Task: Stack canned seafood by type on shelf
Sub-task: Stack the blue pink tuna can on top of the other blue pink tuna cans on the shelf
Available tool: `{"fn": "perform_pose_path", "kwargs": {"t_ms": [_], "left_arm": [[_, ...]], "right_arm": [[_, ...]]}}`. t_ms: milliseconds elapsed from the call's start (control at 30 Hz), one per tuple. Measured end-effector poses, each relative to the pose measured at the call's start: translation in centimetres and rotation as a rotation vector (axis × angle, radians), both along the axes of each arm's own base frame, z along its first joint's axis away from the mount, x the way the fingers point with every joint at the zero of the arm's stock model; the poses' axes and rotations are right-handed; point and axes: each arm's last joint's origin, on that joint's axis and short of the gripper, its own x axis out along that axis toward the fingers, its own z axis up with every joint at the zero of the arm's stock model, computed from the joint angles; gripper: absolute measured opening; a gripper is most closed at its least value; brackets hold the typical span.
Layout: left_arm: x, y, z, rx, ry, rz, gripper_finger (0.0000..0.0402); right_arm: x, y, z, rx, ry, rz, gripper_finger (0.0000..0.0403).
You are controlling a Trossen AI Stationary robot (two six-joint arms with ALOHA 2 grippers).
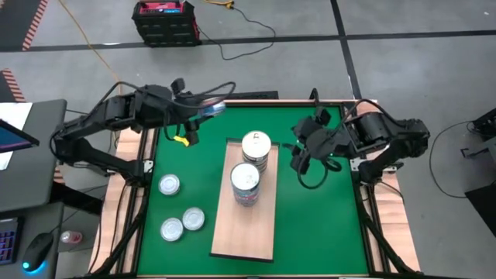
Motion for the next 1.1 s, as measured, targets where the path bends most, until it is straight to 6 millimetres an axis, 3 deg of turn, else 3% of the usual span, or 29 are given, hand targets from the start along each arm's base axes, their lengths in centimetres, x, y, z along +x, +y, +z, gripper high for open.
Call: {"fn": "perform_pose_path", "kwargs": {"t_ms": [167, 300, 833, 1100], "left_arm": [[1.7, -0.9, 2.8, 0.158, -0.052, -0.198, 0.0181], [3.0, -1.6, 3.7, 0.271, -0.070, -0.315, 0.0182], [8.6, -2.8, 0.8, 0.460, 0.057, -0.656, 0.0182], [8.6, -3.1, 0.8, 0.694, 0.128, -0.708, 0.0183]], "right_arm": [[-0.7, -0.5, -0.2, 0.092, -0.019, -0.121, 0.0276], [-1.8, -0.9, -0.2, 0.145, -0.020, -0.194, 0.0276], [-1.7, 0.4, -0.7, 0.189, -0.059, -0.237, 0.0276], [-1.4, 1.4, -0.8, 0.176, -0.080, -0.226, 0.0276]]}}
